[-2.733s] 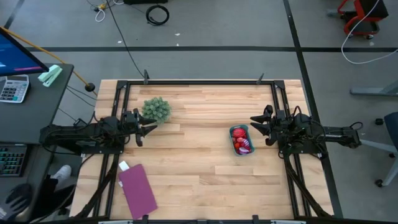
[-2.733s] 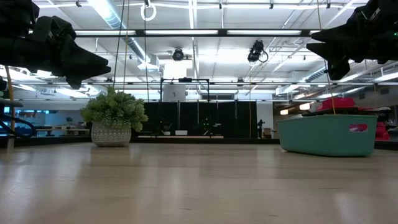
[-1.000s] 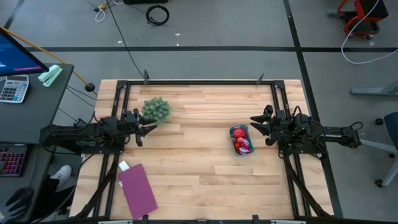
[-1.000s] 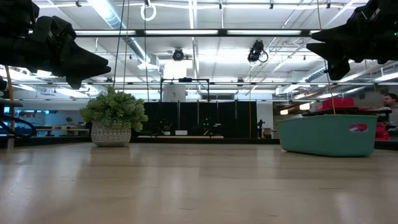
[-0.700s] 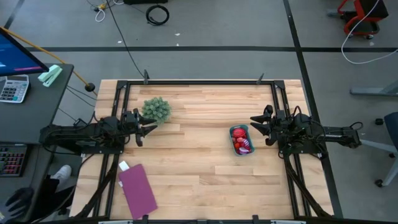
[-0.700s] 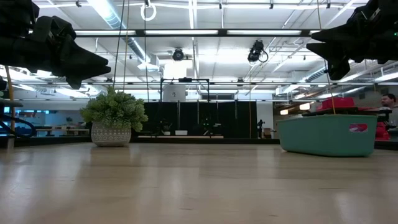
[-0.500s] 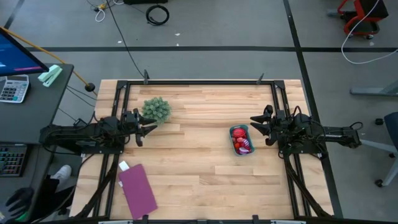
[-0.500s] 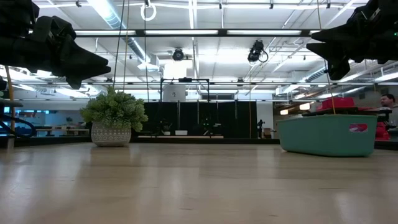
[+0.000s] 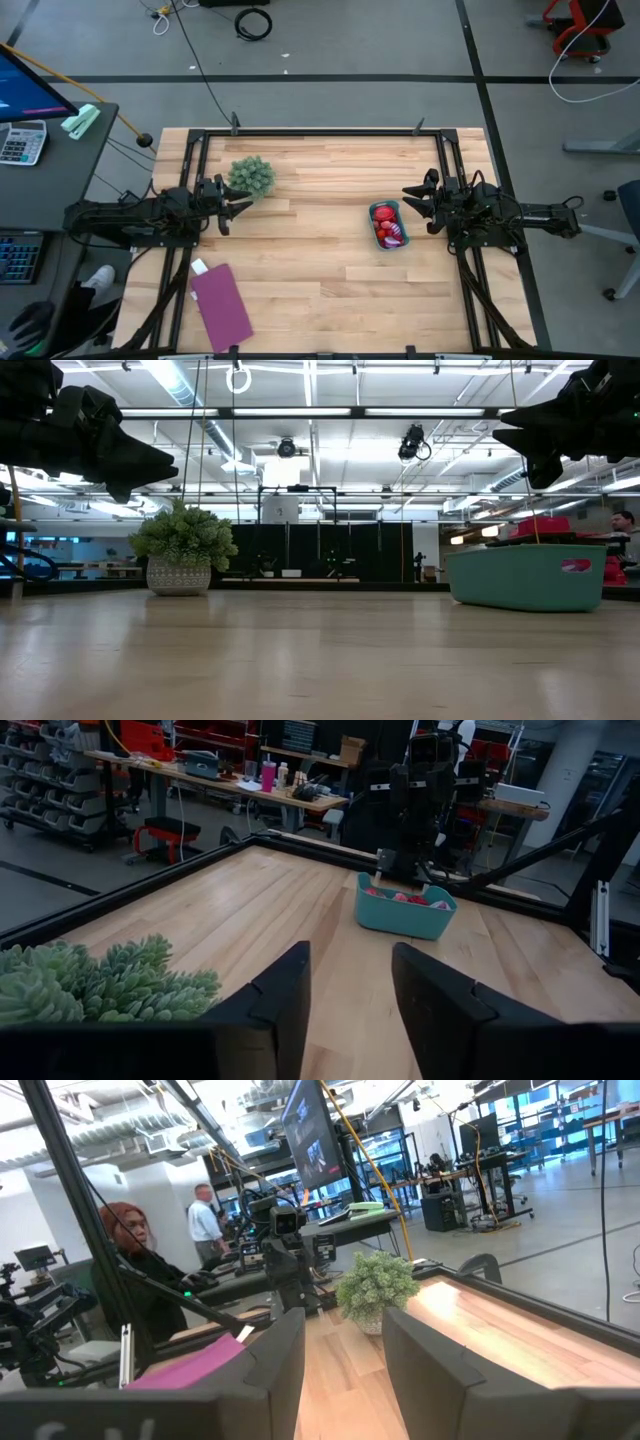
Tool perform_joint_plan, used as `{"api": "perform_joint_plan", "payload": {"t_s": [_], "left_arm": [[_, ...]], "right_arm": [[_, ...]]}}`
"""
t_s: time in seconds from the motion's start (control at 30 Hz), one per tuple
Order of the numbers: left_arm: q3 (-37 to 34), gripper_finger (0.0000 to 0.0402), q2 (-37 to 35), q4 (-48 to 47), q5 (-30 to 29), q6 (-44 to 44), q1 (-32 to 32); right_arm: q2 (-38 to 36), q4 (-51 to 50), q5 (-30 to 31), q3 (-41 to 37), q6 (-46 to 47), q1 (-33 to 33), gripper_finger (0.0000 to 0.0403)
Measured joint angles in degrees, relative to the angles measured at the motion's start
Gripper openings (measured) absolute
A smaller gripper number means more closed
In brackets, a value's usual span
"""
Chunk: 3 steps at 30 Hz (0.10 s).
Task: Pick and placing Produce into tupperware
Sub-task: Return to Home Position
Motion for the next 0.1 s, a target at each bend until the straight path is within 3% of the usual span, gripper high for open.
{"api": "perform_joint_plan", "payload": {"t_s": [0.1], "left_arm": [[0.0, 0.0152, 0.0, 0.01, 0.0, 0.04, -0.01]], "right_arm": [[0.0, 0.0, 0.0, -0.02, 0.0, 0.0, 0.0144]]}}
